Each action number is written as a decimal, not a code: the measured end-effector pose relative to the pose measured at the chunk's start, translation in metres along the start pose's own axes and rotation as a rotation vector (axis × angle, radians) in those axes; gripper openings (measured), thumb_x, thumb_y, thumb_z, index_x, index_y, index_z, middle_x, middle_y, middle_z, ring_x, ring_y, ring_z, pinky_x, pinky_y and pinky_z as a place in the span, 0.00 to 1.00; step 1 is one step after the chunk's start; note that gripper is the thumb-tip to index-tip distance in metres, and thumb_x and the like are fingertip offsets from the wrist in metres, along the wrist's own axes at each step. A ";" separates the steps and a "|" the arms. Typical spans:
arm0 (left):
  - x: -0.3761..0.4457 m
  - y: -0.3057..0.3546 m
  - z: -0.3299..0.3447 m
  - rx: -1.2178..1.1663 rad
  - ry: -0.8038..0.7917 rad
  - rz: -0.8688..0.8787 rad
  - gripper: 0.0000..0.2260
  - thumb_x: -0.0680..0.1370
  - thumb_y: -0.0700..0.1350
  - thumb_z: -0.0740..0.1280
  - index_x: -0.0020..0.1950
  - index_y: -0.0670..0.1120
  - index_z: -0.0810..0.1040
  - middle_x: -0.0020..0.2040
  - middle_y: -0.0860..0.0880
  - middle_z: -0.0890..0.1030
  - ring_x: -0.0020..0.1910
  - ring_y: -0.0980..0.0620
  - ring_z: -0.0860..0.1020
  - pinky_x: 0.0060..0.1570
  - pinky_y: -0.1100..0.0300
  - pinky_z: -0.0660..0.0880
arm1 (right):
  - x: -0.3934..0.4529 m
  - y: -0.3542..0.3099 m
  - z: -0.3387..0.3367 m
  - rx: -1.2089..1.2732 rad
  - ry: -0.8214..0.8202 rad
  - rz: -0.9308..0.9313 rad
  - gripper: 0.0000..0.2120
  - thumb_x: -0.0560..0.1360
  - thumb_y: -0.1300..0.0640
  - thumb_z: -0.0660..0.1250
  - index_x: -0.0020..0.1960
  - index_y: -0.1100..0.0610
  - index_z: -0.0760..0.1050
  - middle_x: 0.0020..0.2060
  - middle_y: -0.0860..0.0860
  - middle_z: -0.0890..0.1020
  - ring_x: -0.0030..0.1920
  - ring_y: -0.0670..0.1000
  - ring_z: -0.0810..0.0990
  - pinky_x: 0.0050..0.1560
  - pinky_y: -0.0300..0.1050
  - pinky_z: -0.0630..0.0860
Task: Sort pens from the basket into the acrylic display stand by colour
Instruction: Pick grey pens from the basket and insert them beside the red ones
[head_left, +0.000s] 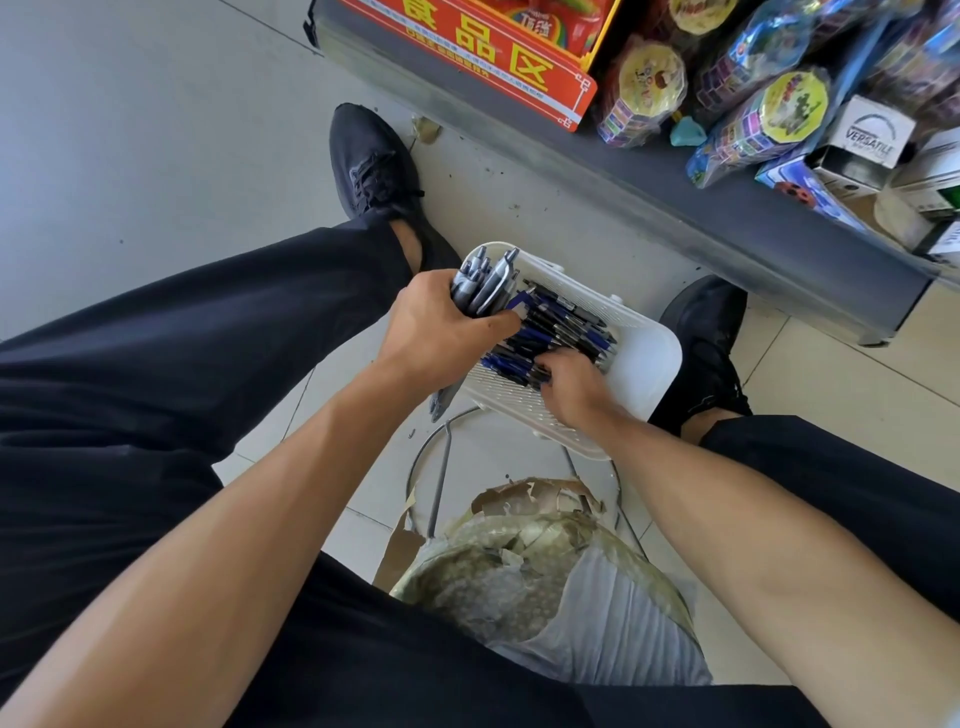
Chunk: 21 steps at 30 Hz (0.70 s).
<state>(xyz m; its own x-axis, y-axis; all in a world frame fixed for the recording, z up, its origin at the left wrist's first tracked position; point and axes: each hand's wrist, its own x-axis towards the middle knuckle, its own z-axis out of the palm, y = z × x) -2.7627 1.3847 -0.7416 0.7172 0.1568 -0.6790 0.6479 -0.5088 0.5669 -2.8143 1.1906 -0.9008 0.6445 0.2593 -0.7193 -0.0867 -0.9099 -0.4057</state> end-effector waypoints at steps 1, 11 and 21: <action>0.000 0.000 0.000 0.003 -0.003 -0.003 0.12 0.71 0.48 0.77 0.45 0.41 0.81 0.37 0.46 0.82 0.33 0.52 0.78 0.37 0.49 0.81 | 0.001 -0.001 0.002 -0.018 -0.005 0.011 0.16 0.79 0.65 0.66 0.66 0.61 0.78 0.64 0.58 0.78 0.63 0.59 0.78 0.65 0.52 0.74; 0.000 0.003 -0.001 0.004 -0.018 -0.021 0.12 0.72 0.47 0.76 0.47 0.40 0.81 0.39 0.44 0.83 0.40 0.43 0.83 0.42 0.46 0.82 | 0.009 -0.012 0.003 -0.224 -0.084 0.054 0.12 0.80 0.55 0.68 0.60 0.59 0.80 0.61 0.55 0.78 0.59 0.56 0.79 0.58 0.49 0.77; 0.000 0.001 0.000 -0.109 -0.028 -0.057 0.08 0.76 0.41 0.74 0.52 0.41 0.79 0.40 0.44 0.85 0.29 0.58 0.83 0.30 0.66 0.79 | -0.017 -0.013 -0.037 0.399 -0.111 0.020 0.00 0.79 0.57 0.69 0.49 0.53 0.79 0.40 0.48 0.83 0.42 0.47 0.82 0.48 0.44 0.79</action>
<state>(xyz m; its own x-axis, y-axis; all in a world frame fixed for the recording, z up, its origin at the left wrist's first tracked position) -2.7623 1.3843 -0.7412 0.6722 0.1587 -0.7232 0.7124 -0.4046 0.5734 -2.7959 1.1855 -0.8622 0.5555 0.2958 -0.7771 -0.4006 -0.7238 -0.5619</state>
